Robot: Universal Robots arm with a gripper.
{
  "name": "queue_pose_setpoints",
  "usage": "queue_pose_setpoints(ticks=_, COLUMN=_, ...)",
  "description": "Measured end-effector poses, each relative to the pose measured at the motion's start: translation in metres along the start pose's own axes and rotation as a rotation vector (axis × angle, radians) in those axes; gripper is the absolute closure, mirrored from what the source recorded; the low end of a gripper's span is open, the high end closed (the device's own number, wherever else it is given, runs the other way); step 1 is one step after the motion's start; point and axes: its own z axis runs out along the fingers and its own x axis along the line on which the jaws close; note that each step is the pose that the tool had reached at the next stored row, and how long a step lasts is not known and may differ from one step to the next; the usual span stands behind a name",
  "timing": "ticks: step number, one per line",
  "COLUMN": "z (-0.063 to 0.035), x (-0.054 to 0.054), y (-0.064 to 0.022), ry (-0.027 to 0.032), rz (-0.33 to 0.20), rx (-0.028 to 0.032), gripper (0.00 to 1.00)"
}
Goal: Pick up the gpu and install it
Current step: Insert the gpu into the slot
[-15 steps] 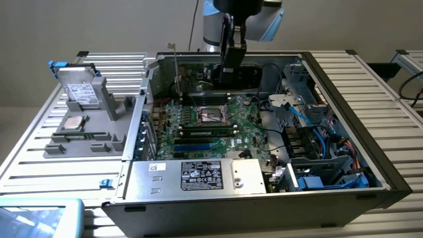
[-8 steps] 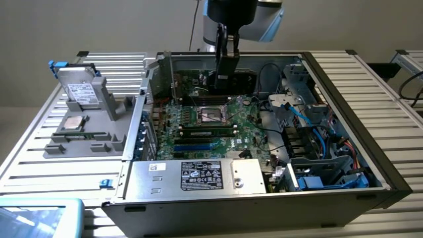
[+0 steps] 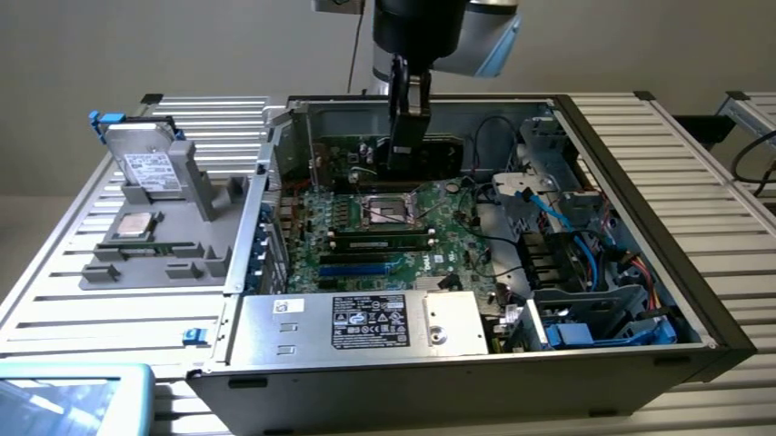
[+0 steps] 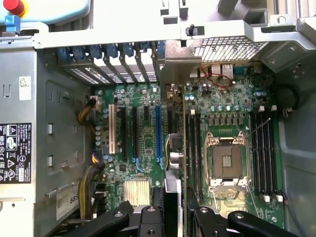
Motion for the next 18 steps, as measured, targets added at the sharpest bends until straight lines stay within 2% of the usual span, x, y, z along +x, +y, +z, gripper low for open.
queue_pose_setpoints(ticks=5, z=0.0058, x=0.000, y=0.0043, ry=0.0000, rz=0.000, rx=0.0001, gripper=0.72)
queue_pose_setpoints(ticks=10, z=0.0113, x=0.000, y=0.0048, ry=0.0000, rz=0.000, rx=0.0001, gripper=0.72)
queue_pose_setpoints(ticks=18, z=0.0248, x=0.001, y=0.0080, ry=0.0001, rz=0.000, rx=0.0001, gripper=0.72)
